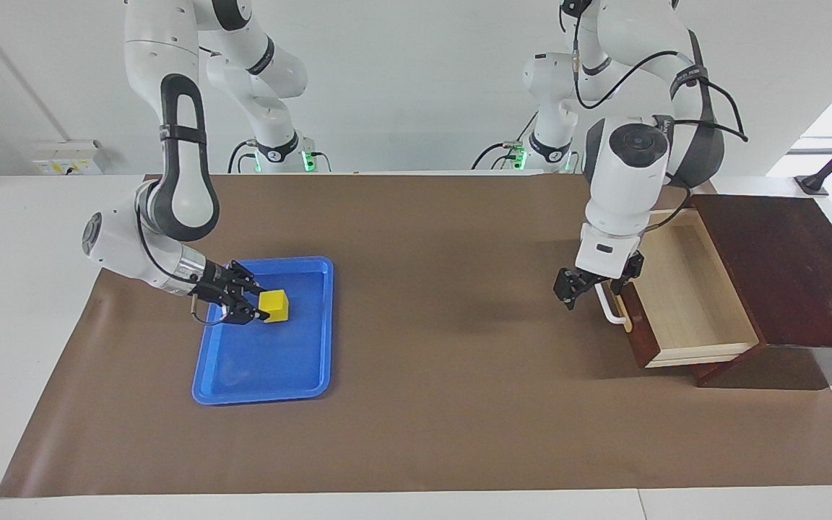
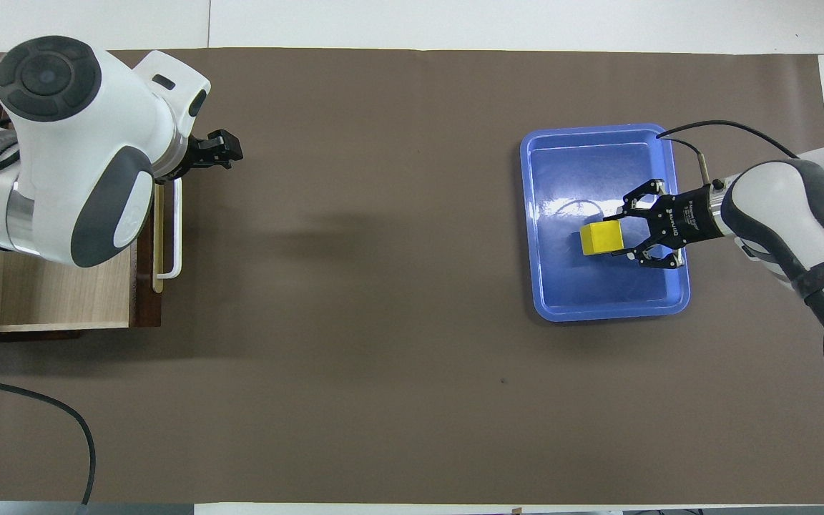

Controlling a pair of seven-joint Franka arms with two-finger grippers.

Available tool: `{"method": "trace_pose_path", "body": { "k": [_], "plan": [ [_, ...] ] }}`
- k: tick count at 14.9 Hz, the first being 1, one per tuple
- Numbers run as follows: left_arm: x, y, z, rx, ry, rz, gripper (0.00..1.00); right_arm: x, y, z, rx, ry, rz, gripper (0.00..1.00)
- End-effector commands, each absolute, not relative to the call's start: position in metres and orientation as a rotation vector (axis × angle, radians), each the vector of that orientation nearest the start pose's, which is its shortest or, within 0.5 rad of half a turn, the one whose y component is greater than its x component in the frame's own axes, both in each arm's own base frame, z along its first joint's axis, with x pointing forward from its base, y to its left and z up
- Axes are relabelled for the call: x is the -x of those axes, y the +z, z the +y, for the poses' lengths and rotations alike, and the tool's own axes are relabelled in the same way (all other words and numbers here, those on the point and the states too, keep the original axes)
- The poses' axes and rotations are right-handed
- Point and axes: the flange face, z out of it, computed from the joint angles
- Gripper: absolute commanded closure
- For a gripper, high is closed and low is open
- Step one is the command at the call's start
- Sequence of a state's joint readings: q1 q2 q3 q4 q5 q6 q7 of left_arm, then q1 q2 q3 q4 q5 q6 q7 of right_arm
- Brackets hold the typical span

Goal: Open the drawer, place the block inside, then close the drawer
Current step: 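Close the right gripper on the yellow block and lift it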

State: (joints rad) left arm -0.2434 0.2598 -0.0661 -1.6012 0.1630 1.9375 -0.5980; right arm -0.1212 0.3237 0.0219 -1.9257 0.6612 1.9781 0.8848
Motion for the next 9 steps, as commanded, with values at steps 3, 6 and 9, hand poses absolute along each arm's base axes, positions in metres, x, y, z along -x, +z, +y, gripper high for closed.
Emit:
{"method": "trace_pose_path", "body": {
  "k": [3,6,9],
  "plan": [
    [-0.628,0.5,-0.203,2.988,-0.117,-0.98,0.0,-0.608,0.367,0.046,2.06,0.682,1.661,1.0],
    [-0.622,0.505,-0.215,2.878,-0.105,-1.313,0.0,-0.608,0.392,0.113,2.08,0.698,1.668,1.0],
    [-0.618,0.505,-0.226,2.667,-0.099,-1.724,0.0,-0.6,0.401,0.169,2.097,0.719,1.678,1.0]
  ]
}}
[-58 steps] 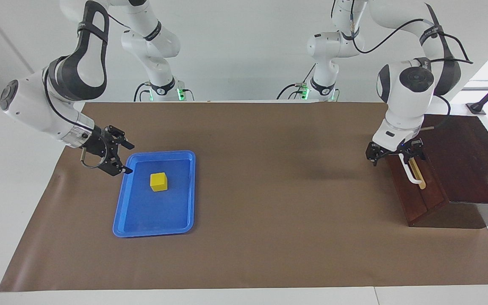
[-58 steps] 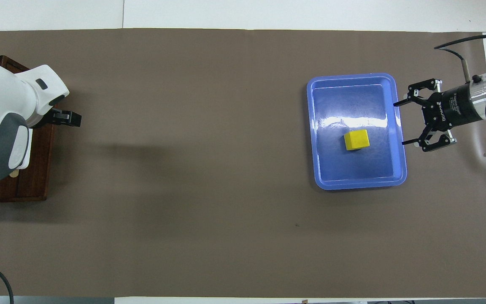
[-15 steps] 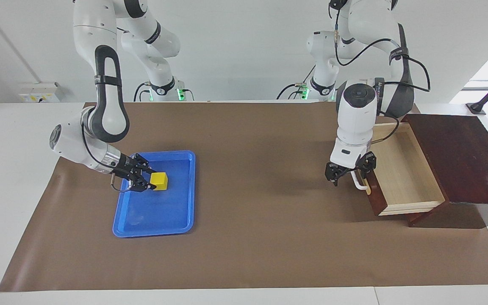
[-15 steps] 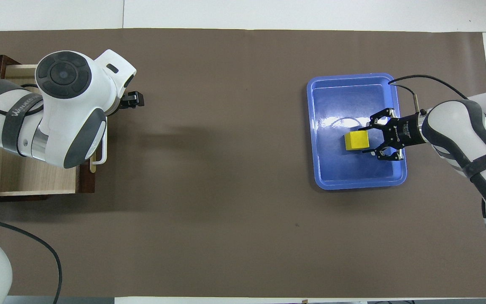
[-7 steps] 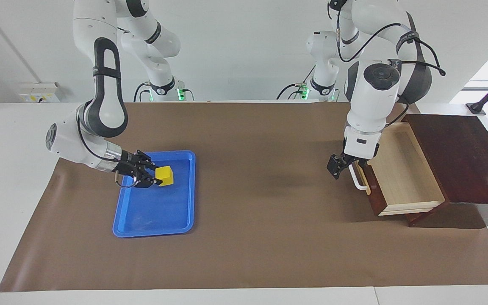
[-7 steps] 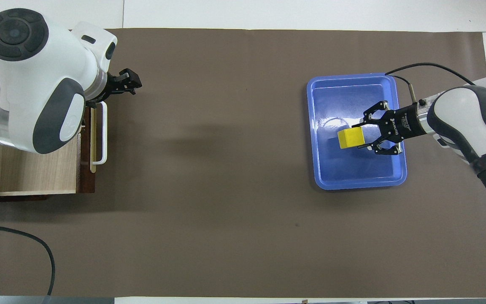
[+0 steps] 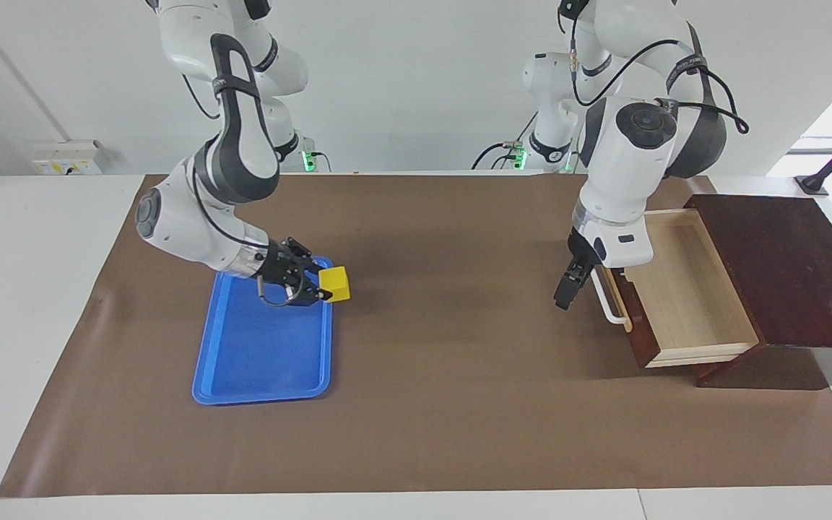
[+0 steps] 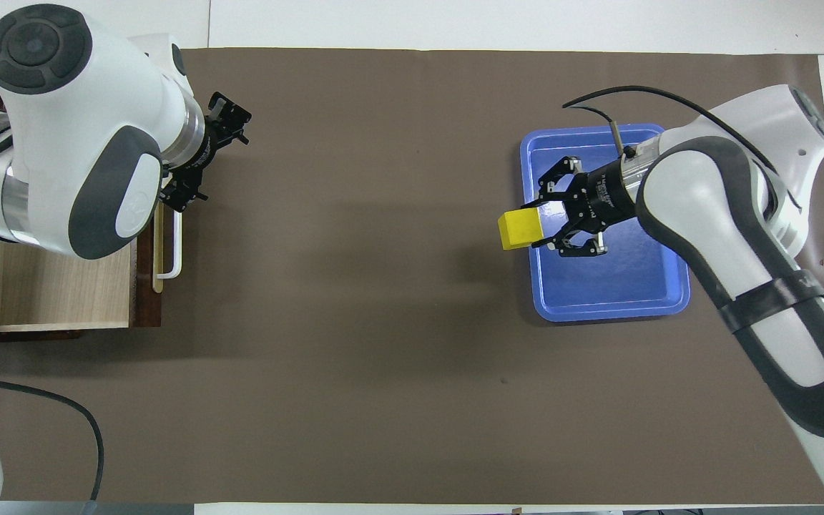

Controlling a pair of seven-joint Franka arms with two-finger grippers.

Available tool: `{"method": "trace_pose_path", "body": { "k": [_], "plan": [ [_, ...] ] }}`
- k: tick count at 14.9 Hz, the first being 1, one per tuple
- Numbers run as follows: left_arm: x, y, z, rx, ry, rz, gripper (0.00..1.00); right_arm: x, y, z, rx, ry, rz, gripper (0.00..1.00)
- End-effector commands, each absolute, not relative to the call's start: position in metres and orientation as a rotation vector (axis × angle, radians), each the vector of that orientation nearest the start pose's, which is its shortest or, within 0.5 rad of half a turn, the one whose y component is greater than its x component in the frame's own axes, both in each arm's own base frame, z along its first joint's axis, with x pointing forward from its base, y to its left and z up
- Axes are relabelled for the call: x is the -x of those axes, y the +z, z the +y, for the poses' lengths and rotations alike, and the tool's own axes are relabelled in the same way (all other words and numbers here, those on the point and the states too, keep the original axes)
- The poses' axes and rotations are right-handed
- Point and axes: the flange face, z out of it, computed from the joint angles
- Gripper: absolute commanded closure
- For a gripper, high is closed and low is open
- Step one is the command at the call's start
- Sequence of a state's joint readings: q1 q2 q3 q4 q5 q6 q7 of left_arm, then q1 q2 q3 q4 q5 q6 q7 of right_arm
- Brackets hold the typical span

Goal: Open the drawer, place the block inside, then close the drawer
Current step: 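Carry the block toward the left gripper while the left gripper approaches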

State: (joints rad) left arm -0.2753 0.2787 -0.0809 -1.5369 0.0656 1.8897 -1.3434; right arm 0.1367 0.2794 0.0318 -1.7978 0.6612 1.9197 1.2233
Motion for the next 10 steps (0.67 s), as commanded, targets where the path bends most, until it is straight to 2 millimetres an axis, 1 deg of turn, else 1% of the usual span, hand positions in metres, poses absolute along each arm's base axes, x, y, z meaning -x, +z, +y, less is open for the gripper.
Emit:
{"method": "trace_pose_path", "body": {
  "k": [1,2,4,5,6,8,9,10],
  "plan": [
    [-0.616,0.504,-0.233,2.585,-0.103,-1.858,0.0,-0.595,0.403,0.19,2.125,0.725,1.653,1.0],
    [-0.611,0.502,-0.242,2.515,-0.093,-1.944,0.0,-0.588,0.403,0.211,2.146,0.739,1.625,1.0],
    [-0.608,0.502,-0.246,2.36,-0.081,-2.132,0.0,-0.587,0.417,0.241,2.128,0.709,1.628,1.0],
    [-0.605,0.499,-0.253,2.291,-0.077,-2.208,0.0,-0.581,0.42,0.265,2.136,0.705,1.622,1.0],
    [-0.596,0.493,-0.266,2.256,-0.07,-2.234,0.0,-0.575,0.422,0.281,2.144,0.694,1.61,1.0],
    [-0.578,0.486,-0.281,2.202,-0.056,-2.253,0.0,-0.566,0.423,0.307,2.155,0.69,1.597,1.0],
    [-0.563,0.481,-0.291,2.187,-0.052,-2.249,0.0,-0.565,0.427,0.316,2.148,0.692,1.605,1.0],
    [-0.551,0.474,-0.299,2.163,-0.039,-2.249,0.0,-0.563,0.429,0.331,2.15,0.698,1.61,1.0]
  ]
}}
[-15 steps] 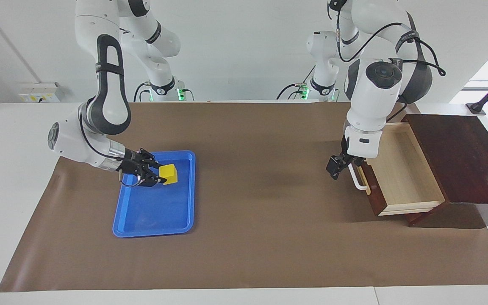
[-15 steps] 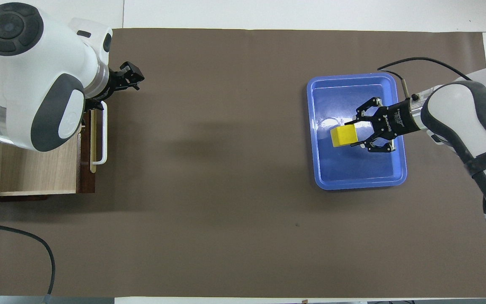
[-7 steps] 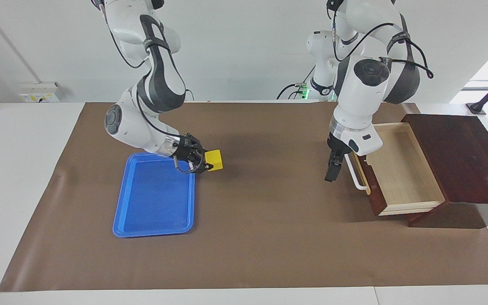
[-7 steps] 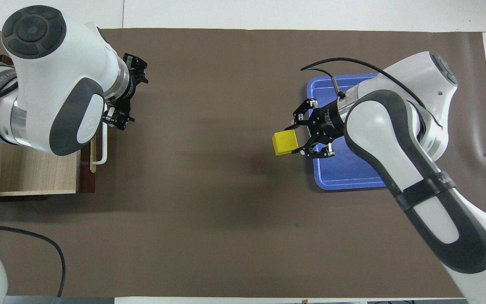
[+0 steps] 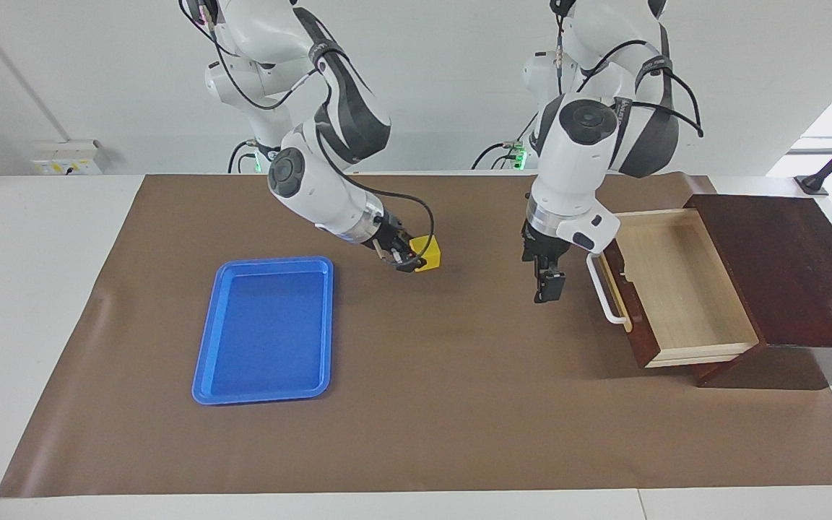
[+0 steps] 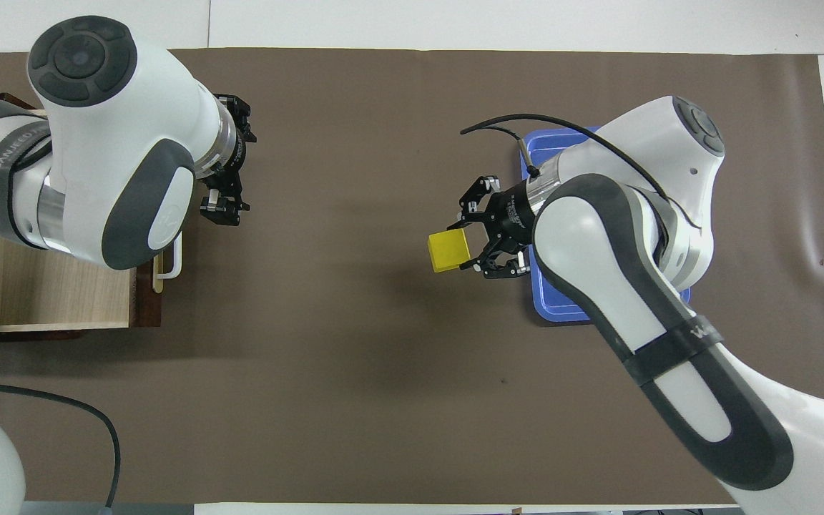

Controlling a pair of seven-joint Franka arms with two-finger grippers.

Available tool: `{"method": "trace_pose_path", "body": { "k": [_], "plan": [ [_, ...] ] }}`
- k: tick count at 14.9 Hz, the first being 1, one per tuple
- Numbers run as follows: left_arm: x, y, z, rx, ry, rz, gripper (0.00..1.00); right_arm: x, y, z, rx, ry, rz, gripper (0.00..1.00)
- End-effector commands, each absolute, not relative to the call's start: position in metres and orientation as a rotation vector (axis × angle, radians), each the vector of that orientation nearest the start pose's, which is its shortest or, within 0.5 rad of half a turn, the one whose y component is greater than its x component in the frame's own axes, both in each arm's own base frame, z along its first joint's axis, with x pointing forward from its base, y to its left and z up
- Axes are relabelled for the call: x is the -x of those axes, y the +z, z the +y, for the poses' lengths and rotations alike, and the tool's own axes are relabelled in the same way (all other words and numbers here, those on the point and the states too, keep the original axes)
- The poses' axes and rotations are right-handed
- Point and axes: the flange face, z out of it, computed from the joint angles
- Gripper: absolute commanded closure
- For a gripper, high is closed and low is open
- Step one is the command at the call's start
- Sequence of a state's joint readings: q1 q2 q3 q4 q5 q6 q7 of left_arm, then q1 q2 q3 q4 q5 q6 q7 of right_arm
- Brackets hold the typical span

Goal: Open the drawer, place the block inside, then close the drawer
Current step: 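Carry the block toward the left gripper while the left gripper approaches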

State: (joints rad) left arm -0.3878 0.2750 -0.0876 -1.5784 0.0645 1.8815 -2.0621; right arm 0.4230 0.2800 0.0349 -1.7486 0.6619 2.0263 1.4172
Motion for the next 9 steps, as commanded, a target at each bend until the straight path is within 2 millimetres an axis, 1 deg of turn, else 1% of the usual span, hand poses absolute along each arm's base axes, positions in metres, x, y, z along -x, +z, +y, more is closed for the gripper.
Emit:
{"method": "trace_pose_path", "body": {
  "k": [1,2,3,6,9],
  "plan": [
    [-0.543,0.471,-0.301,-2.178,0.034,2.301,0.0,-0.561,0.431,0.346,2.156,0.707,1.614,1.0],
    [-0.534,0.465,-0.307,-2.171,0.027,2.313,0.0,-0.561,0.434,0.358,2.148,0.71,1.633,1.0],
    [-0.527,0.463,-0.311,-2.158,0.018,2.325,0.0,-0.564,0.434,0.362,2.134,0.717,1.66,1.0],
    [-0.514,0.456,-0.315,-2.115,0.01,2.399,0.0,-0.568,0.431,0.364,2.09,0.733,1.731,1.0],
    [-0.498,0.451,-0.321,-2.118,-0.03,2.406,0.0,-0.57,0.429,0.364,2.023,0.756,1.808,1.0]
  ]
}}
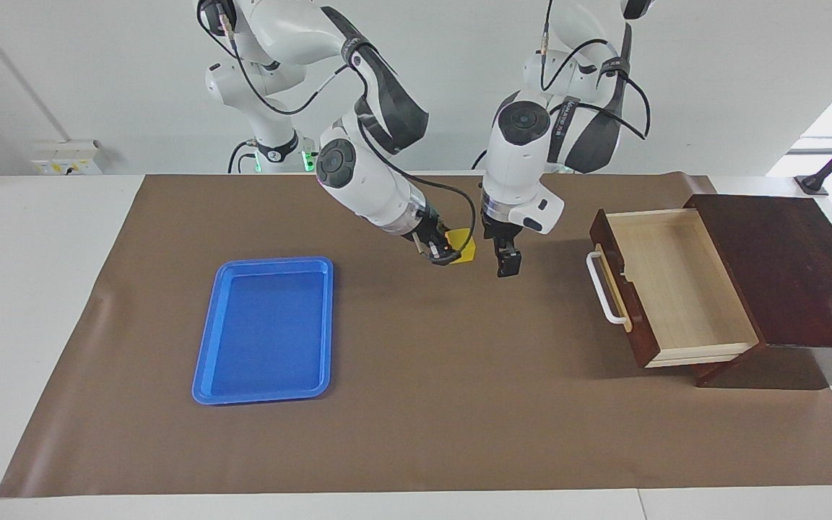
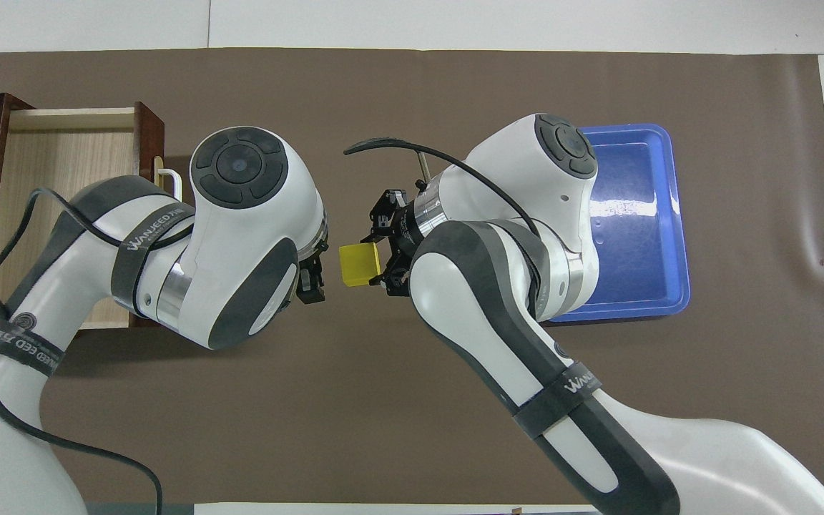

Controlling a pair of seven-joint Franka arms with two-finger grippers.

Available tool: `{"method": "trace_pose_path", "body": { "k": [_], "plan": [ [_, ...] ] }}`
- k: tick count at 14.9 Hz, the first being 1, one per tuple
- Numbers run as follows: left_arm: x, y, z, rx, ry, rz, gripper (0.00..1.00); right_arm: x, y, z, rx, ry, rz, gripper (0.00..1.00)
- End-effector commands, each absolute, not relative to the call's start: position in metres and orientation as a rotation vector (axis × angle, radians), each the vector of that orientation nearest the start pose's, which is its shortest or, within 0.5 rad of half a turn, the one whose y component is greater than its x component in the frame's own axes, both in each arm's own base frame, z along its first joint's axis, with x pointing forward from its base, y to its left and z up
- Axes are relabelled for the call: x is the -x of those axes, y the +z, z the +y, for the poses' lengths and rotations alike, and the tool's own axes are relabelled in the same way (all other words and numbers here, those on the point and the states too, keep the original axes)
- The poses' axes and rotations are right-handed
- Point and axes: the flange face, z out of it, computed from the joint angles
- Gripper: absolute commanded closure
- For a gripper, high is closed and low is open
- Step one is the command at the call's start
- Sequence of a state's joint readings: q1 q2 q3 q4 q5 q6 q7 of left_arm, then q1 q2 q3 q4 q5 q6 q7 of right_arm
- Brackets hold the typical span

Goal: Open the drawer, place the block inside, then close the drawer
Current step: 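Carry the block toward the left gripper while the left gripper approaches, then grasp the block with the left gripper and open the right gripper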

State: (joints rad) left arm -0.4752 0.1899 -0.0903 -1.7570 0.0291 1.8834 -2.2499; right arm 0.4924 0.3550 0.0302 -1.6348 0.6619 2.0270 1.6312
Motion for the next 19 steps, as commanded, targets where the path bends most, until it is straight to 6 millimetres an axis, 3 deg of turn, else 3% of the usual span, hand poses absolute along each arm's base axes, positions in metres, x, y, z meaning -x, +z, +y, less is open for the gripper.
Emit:
{"method": "trace_pose_path", "body": {
  "k": [1,5,6,16,18,19],
  "plan": [
    [-0.494,0.449,-0.329,-2.119,-0.032,2.386,0.0,-0.57,0.428,0.364,2.012,0.76,1.82,1.0],
    [-0.497,0.452,-0.339,-2.049,-0.019,2.349,0.0,-0.571,0.422,0.367,1.976,0.748,1.858,1.0],
    [-0.491,0.453,-0.35,-2.062,-0.017,2.321,0.0,-0.571,0.421,0.367,1.976,0.747,1.86,1.0],
    [-0.489,0.447,-0.355,-2.042,-0.011,2.292,0.0,-0.573,0.42,0.367,1.942,0.723,1.878,1.0],
    [-0.488,0.447,-0.356,-2.046,-0.012,2.289,0.16,-0.573,0.419,0.366,1.945,0.723,1.88,1.0],
    [-0.488,0.446,-0.357,-2.047,-0.012,2.287,0.38,-0.573,0.419,0.366,1.945,0.723,1.88,1.0]
  ]
}}
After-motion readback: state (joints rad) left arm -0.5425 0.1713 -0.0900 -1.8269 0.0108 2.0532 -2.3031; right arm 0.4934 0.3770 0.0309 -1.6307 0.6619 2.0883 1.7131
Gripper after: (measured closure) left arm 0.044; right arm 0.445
